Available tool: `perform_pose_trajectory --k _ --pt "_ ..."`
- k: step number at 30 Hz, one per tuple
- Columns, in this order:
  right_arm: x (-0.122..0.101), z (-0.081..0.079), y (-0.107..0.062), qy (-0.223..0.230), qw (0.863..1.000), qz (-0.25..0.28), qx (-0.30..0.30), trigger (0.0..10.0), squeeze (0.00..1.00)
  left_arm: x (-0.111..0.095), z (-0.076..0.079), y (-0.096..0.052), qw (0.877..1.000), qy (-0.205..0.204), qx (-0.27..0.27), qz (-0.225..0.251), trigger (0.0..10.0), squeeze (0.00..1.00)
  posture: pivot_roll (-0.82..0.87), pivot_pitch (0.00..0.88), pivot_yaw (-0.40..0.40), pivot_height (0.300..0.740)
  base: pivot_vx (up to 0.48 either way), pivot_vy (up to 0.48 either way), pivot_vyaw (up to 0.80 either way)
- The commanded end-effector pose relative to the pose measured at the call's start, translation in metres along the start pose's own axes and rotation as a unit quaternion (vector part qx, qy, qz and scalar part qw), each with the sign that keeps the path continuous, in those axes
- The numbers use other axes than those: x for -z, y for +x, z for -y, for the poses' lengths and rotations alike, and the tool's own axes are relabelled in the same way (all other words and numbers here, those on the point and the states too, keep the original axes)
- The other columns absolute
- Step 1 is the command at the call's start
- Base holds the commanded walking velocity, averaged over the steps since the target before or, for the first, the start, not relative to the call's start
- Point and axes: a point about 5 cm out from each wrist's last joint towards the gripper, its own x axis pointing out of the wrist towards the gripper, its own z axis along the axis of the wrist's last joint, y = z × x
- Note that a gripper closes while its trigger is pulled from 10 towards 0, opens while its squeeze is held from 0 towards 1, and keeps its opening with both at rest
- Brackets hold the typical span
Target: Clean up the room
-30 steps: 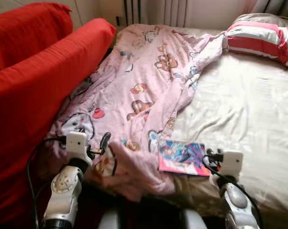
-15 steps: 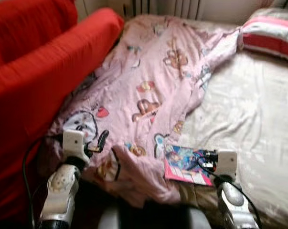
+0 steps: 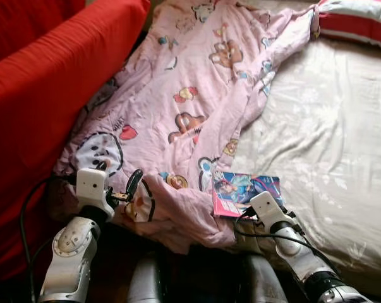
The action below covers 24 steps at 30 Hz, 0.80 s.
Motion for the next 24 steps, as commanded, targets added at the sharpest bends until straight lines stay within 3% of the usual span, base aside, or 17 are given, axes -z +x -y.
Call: perform_pose_trajectory --k 1,5,9,15,24 --pt "0.0 -0.009 0.0 -0.026 0.999 0.001 -0.023 10.0 0.02 0.004 -0.005 -0.007 1.0 0.004 -0.002 -0.018 10.0 0.0 0.14 0.298 0.071 0.617 0.0 0.0 0.0" --pt "0.0 -0.013 -0.001 -0.04 0.999 0.003 -0.033 10.0 0.0 0.005 -0.004 -0.008 1.0 0.002 -0.003 -0.022 10.0 0.0 0.13 0.304 0.067 0.617 0.0 0.0 0.0" --pt "-0.003 -0.019 -0.002 -0.014 0.998 0.024 -0.059 10.0 0.0 0.003 0.001 -0.006 1.0 -0.004 0.001 -0.024 10.0 0.0 0.12 0.307 0.061 0.617 0.0 0.0 0.0" --pt "-0.001 -0.027 -0.006 -0.017 0.995 0.036 -0.092 10.0 0.0 0.005 0.004 -0.006 1.0 -0.009 0.004 -0.028 10.0 0.0 0.11 0.302 0.053 0.617 0.0 0.0 0.0" --pt "0.006 -0.033 -0.009 -0.013 0.993 0.017 -0.116 10.0 0.0 0.007 0.007 -0.004 0.999 -0.014 0.005 -0.032 10.0 0.0 0.1 0.304 0.051 0.617 0.0 0.0 0.0"
